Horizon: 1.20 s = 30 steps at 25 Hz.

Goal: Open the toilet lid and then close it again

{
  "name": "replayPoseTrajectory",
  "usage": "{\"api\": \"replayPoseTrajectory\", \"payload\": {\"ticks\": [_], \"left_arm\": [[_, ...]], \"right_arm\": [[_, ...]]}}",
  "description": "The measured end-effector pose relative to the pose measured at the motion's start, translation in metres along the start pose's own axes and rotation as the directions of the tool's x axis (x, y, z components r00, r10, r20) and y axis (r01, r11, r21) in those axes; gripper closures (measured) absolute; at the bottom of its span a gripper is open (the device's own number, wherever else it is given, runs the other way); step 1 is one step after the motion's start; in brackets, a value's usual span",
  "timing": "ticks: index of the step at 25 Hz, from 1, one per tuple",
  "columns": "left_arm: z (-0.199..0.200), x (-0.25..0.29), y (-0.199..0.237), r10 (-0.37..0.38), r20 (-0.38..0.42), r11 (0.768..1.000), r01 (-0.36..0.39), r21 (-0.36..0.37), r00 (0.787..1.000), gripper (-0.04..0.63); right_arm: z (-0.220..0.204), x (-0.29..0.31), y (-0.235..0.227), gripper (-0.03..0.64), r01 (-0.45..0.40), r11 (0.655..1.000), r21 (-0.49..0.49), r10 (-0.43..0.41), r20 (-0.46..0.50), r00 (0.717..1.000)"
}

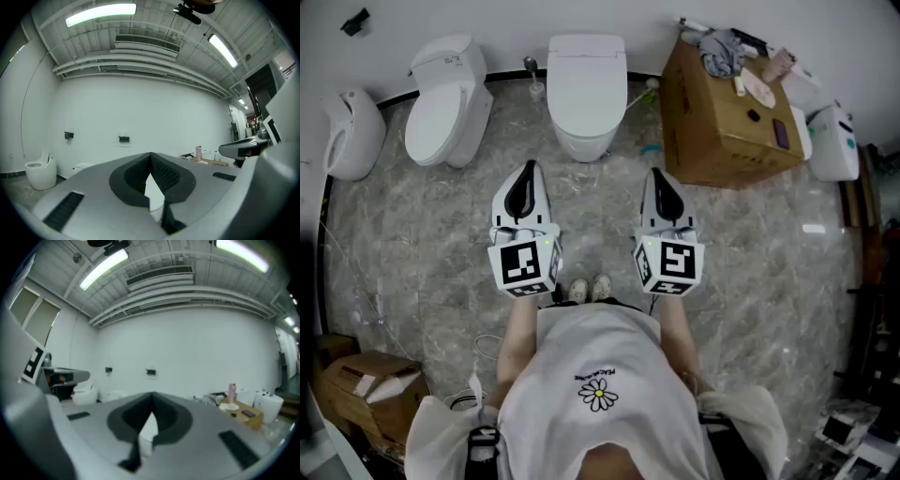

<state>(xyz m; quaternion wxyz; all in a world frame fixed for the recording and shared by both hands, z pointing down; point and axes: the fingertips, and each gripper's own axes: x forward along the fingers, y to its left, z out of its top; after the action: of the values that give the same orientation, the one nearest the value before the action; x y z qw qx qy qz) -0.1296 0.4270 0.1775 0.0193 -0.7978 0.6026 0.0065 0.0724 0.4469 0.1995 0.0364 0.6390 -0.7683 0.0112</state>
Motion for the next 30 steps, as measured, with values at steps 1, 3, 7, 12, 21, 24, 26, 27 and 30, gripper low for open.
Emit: {"api": "replayPoseTrajectory", "payload": {"ticks": [1, 3, 7, 12, 21, 24, 26, 27, 30], "left_arm": [[0.0, 0.001, -0.002, 0.0, -0.001, 1.0, 0.0, 0.002, 1.0, 0.569], [-0.001, 0.003, -0.006, 0.0, -0.004, 1.0, 0.0, 0.005, 1.0, 0.569], [-0.001, 0.007, -0.014, -0.003, -0.008, 1.0, 0.003, 0.012, 1.0, 0.569], [-0.005, 0.007, -0.017, 0.009, -0.014, 1.0, -0.008, 0.018, 1.0, 0.569], [-0.016, 0.01, -0.018, 0.063, -0.009, 0.997, -0.063, 0.037, 0.998, 0.569], [-0.027, 0.012, -0.013, 0.088, -0.025, 0.996, -0.088, 0.031, 0.996, 0.569], [-0.033, 0.016, -0.007, 0.108, -0.035, 0.994, -0.107, 0.016, 0.994, 0.569], [-0.034, 0.022, -0.003, 0.114, -0.034, 0.993, -0.114, 0.012, 0.993, 0.569], [-0.034, 0.048, 0.004, 0.116, -0.015, 0.993, -0.116, 0.007, 0.993, 0.569]], "right_arm": [[0.0, 0.0, -0.001, 0.588, -0.002, 1.0, -0.004, 0.002, 0.001, 1.0], [0.0, 0.001, -0.004, 0.588, -0.007, 1.0, -0.01, 0.007, 0.002, 1.0], [0.0, 0.004, -0.011, 0.588, -0.018, 1.0, -0.017, 0.018, 0.001, 1.0], [-0.004, 0.004, -0.014, 0.588, -0.052, 0.999, -0.01, 0.052, 0.005, 0.999], [-0.024, 0.001, -0.034, 0.586, -0.092, 0.996, 0.006, 0.092, -0.005, 0.996], [-0.036, 0.006, -0.037, 0.586, -0.097, 0.995, 0.033, 0.097, -0.023, 0.995], [-0.042, 0.01, -0.035, 0.586, -0.116, 0.993, 0.026, 0.117, -0.038, 0.992], [-0.043, 0.015, -0.036, 0.586, -0.118, 0.993, 0.013, 0.119, -0.043, 0.992], [-0.042, 0.038, -0.047, 0.586, -0.104, 0.994, 0.01, 0.105, -0.032, 0.994]]}}
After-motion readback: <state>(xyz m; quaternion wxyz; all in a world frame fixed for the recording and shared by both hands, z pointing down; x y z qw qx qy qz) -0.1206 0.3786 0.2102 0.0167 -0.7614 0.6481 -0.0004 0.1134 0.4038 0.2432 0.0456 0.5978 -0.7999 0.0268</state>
